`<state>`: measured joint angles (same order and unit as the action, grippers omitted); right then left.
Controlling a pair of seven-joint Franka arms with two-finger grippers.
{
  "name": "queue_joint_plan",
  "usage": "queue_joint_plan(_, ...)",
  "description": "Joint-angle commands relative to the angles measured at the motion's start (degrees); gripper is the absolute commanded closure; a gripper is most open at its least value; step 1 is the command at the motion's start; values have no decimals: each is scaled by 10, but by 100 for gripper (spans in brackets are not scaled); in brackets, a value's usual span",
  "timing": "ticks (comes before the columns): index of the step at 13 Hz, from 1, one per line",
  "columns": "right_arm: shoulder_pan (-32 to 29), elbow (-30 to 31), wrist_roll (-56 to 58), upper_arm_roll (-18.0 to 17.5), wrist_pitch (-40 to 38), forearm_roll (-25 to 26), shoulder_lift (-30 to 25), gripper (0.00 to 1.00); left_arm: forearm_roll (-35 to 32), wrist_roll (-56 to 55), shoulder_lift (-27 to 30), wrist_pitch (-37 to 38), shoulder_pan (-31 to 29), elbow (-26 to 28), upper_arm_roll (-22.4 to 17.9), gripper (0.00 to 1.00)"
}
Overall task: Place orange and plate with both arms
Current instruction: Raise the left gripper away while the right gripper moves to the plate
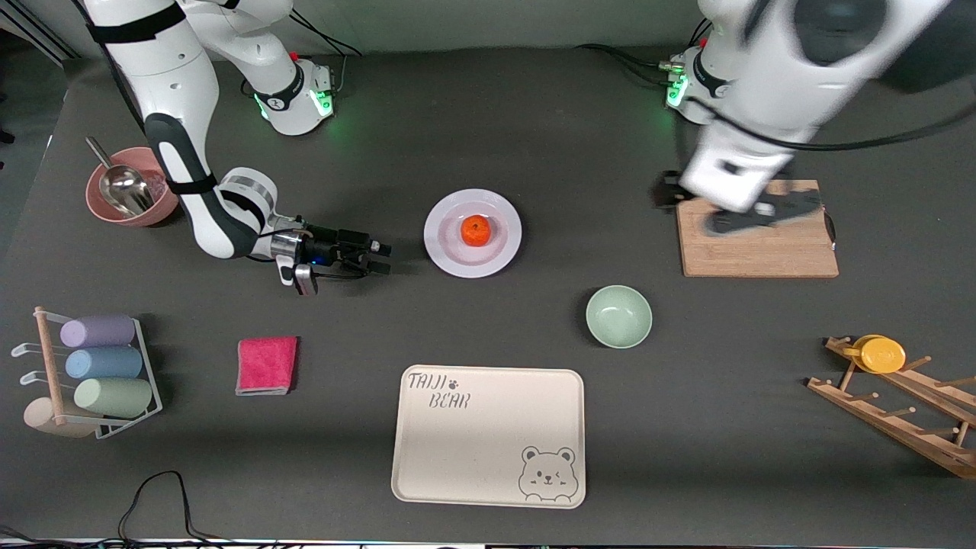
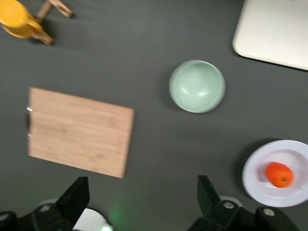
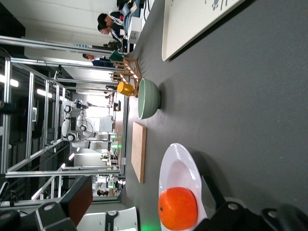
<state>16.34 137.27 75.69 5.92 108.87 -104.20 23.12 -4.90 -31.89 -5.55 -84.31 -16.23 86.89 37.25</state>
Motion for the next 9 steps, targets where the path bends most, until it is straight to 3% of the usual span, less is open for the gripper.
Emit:
queue_joint_plan(1, 3, 0, 74, -19, -28, -32, 31, 0, 16, 133, 15, 13, -108, 6, 8, 0)
queue_joint_plan(5, 0, 0, 151, -41, -73, -55, 74, 0, 28, 263, 15, -4, -211, 6, 6, 0)
queue_joint_plan(9, 0, 0, 181, -41, -87, -56, 99, 0, 33, 266, 15, -33, -211, 7, 5, 0)
